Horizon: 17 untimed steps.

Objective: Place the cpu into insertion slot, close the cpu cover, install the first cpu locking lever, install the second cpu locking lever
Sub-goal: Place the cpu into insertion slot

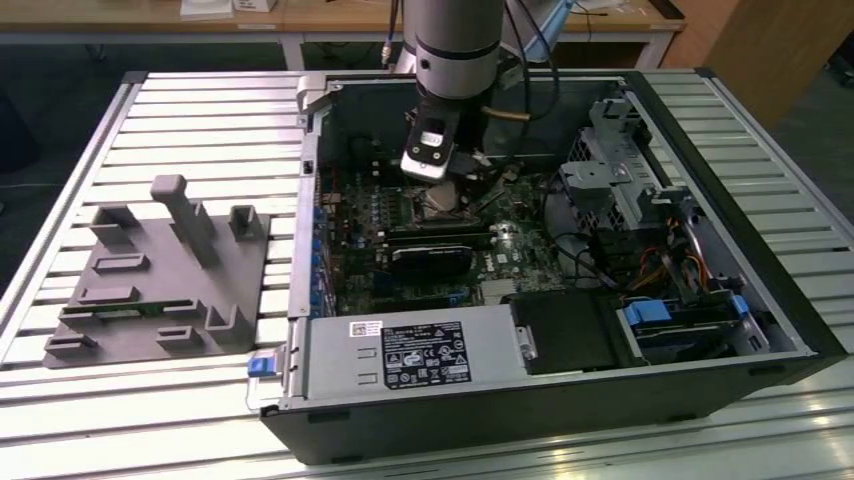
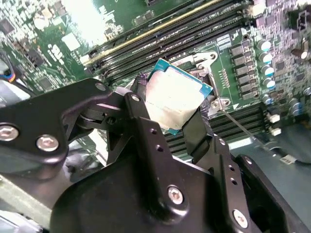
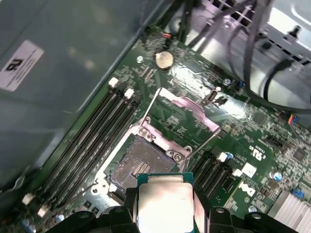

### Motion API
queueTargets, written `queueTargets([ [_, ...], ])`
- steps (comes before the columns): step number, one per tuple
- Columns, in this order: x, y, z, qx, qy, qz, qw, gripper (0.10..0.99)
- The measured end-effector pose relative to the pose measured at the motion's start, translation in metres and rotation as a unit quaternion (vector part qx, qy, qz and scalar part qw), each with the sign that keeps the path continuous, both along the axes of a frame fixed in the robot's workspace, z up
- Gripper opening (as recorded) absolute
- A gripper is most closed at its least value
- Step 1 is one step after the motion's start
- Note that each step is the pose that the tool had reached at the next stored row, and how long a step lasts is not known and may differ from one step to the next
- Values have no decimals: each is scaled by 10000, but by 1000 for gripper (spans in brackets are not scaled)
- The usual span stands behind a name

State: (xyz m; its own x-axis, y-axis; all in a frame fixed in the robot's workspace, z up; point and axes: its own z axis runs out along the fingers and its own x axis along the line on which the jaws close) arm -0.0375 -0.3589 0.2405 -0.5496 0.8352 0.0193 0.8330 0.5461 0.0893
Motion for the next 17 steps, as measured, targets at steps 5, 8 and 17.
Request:
queueTargets([
  [5,0,33,-7,0,0,-227,9997,541],
  [8,0,52,-14,1,-1,-338,9994,541],
  [17,0,62,-37,0,0,-985,9951,541],
])
